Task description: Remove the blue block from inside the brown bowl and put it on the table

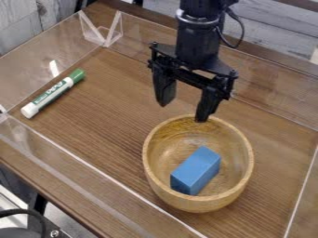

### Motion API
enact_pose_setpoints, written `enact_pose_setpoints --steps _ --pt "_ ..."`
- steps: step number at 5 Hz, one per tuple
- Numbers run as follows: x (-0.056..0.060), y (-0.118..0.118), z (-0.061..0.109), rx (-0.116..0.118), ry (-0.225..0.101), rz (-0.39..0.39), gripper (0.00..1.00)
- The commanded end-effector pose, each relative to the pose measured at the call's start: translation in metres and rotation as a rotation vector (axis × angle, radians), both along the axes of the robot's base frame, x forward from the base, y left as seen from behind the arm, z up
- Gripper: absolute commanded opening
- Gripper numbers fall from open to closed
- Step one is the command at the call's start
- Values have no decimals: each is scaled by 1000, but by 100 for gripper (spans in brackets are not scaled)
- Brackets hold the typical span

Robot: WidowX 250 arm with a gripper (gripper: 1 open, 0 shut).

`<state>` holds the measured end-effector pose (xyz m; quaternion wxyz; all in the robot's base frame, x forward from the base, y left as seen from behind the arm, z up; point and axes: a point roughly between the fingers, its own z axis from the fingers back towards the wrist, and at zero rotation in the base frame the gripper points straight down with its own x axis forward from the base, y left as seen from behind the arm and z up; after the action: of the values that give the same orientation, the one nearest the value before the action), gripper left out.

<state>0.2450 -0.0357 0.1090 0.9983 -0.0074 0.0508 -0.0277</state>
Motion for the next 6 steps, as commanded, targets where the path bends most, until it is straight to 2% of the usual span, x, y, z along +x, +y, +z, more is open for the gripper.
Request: enact_pose_setpoints --steps 1,4,6 --pt "1 -6 9 -12 -56 -16 100" --pt "-8 -20 -4 -35 -67 -86 100" --pt "-10 -28 -12 -60 -87 -133 100"
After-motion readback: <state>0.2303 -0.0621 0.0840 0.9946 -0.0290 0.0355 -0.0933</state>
